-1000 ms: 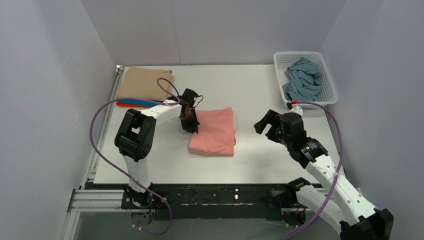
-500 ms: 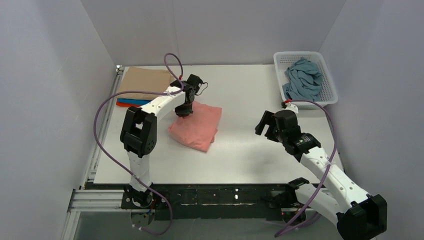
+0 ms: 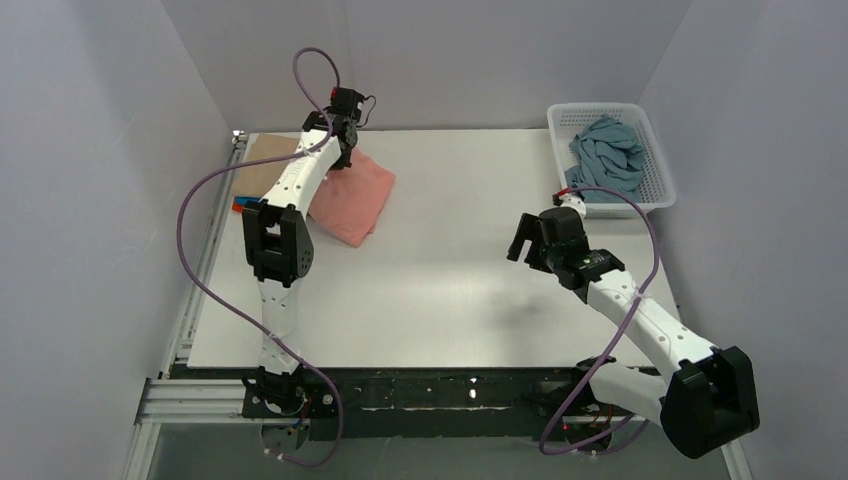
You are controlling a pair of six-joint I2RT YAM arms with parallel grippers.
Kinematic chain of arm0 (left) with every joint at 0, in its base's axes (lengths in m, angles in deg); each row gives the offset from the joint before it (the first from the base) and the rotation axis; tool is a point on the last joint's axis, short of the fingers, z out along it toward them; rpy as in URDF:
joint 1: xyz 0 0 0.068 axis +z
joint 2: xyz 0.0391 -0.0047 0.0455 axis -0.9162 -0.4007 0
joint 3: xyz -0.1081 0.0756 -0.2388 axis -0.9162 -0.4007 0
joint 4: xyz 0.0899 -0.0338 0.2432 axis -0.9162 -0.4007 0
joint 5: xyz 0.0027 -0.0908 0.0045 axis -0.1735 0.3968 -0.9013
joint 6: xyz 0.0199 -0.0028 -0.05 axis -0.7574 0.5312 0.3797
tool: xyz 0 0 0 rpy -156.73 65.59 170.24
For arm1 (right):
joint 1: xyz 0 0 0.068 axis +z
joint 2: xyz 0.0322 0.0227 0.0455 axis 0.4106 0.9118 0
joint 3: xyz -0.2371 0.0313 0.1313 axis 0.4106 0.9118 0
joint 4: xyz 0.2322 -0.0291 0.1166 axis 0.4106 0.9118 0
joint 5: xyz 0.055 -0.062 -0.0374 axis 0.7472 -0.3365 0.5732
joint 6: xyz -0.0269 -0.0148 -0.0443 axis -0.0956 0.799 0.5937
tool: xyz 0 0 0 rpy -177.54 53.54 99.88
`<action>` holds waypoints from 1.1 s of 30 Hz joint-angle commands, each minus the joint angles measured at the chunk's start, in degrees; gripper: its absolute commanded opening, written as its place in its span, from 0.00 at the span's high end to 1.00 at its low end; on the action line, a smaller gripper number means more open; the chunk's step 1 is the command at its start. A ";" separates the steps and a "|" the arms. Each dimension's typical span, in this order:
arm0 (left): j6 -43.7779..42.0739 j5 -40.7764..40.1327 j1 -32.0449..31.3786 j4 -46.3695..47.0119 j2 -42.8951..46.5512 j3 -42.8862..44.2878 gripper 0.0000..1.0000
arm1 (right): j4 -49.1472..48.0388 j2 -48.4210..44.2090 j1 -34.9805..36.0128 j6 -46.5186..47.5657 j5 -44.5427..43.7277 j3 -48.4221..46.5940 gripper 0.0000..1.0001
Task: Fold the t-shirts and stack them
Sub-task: Put the neatly folded tshirt into the corner of the board with the left arm
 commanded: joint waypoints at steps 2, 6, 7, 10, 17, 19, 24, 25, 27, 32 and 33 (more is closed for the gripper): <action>-7.05 -2.81 2.85 -6.97 -1.66 11.59 1.00 | -2.95 3.03 -0.64 1.51 -0.42 -4.01 0.05; -9.17 0.19 5.38 -6.13 0.43 17.09 1.00 | -2.58 5.92 -1.04 1.89 -1.02 -5.45 0.05; -9.79 1.22 6.24 -4.98 0.49 18.35 1.00 | -2.25 6.95 -1.13 2.03 -0.53 -6.19 0.05; -6.48 4.79 9.71 -5.48 -0.41 20.77 1.00 | -0.89 8.58 -1.24 2.08 0.39 -7.80 0.07; 1.51 11.27 21.91 -0.14 -6.05 19.45 1.00 | 1.02 10.65 -1.26 0.83 2.57 -9.70 0.09; 2.84 15.00 23.94 -0.21 -8.89 21.21 1.00 | 2.78 11.29 -1.27 0.61 2.87 -10.56 0.09; 1.27 15.11 26.39 4.64 -11.28 16.71 0.95 | 6.53 11.73 -1.26 0.36 3.45 -12.37 0.10; 1.57 14.68 27.08 4.35 -12.13 16.94 0.85 | 6.91 11.72 -1.22 0.29 3.30 -12.55 0.10; 4.02 14.69 28.41 0.54 -13.95 19.88 0.04 | 8.00 11.41 -1.26 -0.08 3.60 -12.97 0.09; 10.53 21.91 28.85 -3.58 -7.21 17.95 0.02 | 8.26 9.16 -1.35 -1.68 4.71 -12.53 0.08; 12.43 23.07 28.64 -3.97 -4.14 16.16 0.02 | 8.34 8.20 -1.35 -1.94 4.85 -12.31 0.07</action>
